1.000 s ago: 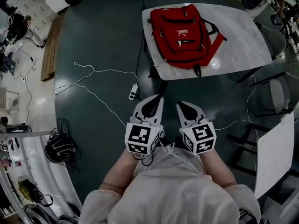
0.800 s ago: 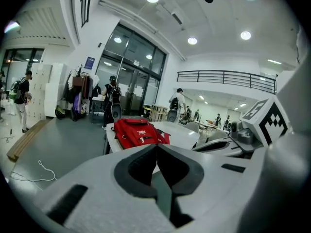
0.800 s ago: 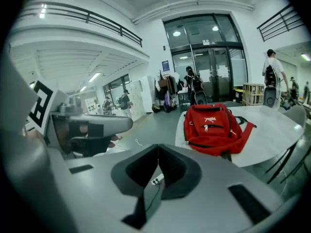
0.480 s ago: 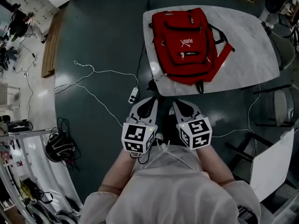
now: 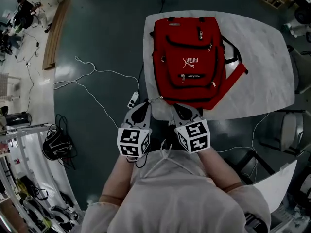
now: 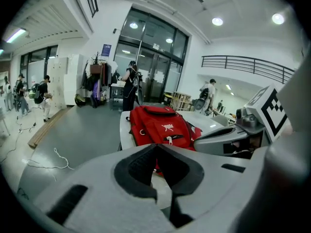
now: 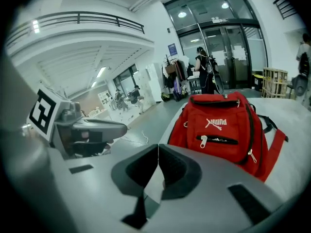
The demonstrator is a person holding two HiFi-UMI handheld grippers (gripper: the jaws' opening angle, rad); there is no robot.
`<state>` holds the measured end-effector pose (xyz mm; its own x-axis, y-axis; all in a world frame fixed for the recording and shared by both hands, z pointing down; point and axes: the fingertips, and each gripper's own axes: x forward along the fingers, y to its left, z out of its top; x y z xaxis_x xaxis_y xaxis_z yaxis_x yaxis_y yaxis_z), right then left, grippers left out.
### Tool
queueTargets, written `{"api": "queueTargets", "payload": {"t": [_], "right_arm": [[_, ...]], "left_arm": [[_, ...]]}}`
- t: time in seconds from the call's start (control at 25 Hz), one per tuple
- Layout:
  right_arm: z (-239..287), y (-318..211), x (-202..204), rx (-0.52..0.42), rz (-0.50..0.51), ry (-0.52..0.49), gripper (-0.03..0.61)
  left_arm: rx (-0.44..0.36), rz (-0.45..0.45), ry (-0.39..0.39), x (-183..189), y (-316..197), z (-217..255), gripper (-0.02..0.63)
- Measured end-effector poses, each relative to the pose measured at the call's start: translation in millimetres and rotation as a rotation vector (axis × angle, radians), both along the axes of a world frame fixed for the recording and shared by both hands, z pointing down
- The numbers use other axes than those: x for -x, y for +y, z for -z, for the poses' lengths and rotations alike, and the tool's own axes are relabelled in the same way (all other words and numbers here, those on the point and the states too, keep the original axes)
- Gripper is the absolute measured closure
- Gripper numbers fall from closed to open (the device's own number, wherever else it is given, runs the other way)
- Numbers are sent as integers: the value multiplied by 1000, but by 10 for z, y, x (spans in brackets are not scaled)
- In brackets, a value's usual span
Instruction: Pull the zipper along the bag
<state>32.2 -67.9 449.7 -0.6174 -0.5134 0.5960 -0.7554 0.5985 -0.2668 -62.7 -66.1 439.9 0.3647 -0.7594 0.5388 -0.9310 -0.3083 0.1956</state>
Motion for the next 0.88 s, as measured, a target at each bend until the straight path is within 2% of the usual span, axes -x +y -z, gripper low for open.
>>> {"api": "queueTargets", "payload": {"t": [0.12,0.32,0.48,0.64,0.88], "right_arm": [[-220,-131,-85,40,23,29,551],[-619,-86,-148,144,28,81,551],[-974,-54,-140,219,27,135,551],[-1249,14,-95,291,10,154,551],[-1546,-5,-53,339,9,227,551]], "left_arm": [[47,34,-9,11,-49,-194,594],[133,-3,4,-103,39,-559,594],[135,-48,29,-139,-32,-819,594],[143,-103,-18,-66,-74,-1039,594],[157,-122,-48,42,-204,-1228,594]]}}
